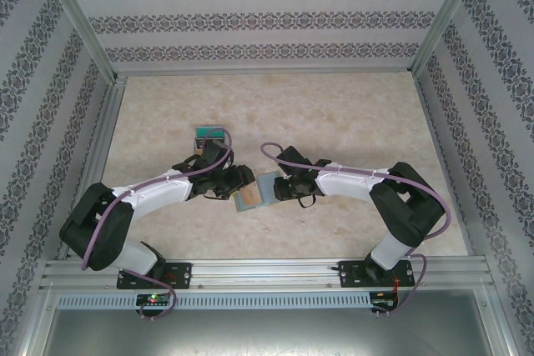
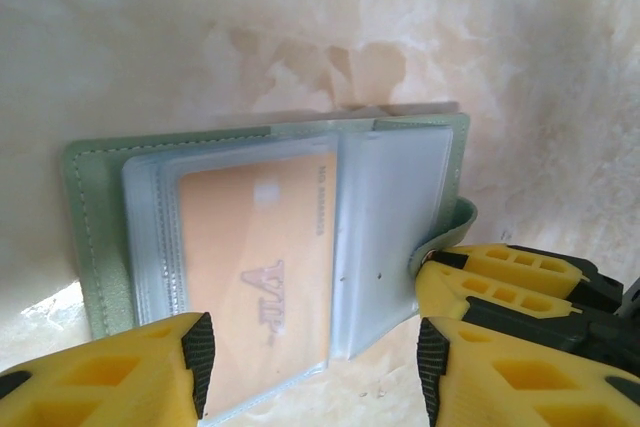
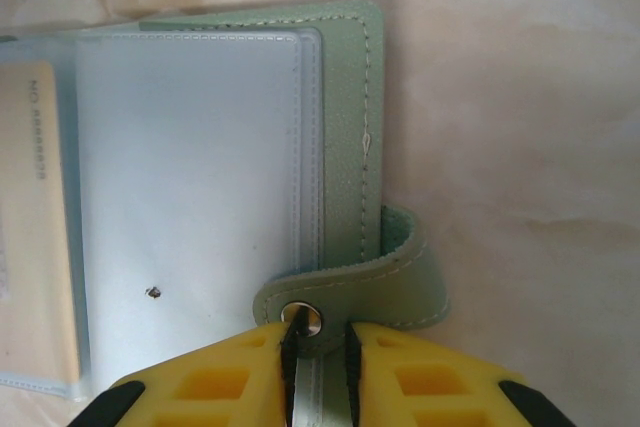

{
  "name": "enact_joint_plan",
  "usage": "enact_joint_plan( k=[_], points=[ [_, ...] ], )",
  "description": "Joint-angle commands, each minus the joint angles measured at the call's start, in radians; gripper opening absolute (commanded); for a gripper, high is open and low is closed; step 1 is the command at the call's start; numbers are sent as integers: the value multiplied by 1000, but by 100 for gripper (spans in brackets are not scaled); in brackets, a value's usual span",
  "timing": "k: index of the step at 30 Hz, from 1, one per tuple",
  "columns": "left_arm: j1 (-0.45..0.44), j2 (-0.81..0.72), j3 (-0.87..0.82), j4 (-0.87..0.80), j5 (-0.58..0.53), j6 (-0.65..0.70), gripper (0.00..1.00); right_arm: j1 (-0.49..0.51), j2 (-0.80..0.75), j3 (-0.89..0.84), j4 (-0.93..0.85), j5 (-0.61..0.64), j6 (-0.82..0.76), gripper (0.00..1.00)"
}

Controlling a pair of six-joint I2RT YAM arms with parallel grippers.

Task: Take the credit cards out of the card holder

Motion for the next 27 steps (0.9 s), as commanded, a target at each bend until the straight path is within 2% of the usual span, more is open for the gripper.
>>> enact_joint_plan(
  k=[1,15,27],
  points=[
    [-21,32,30,-23,5,29,58,12,46,-2,3,0,10,25],
    [-23,75,59,-134,-36,29,55,12,43,-6,5,5,12,25],
    [-23,116,59,-46,27,43,55,12,45,-6,3,5,12,25]
  ],
)
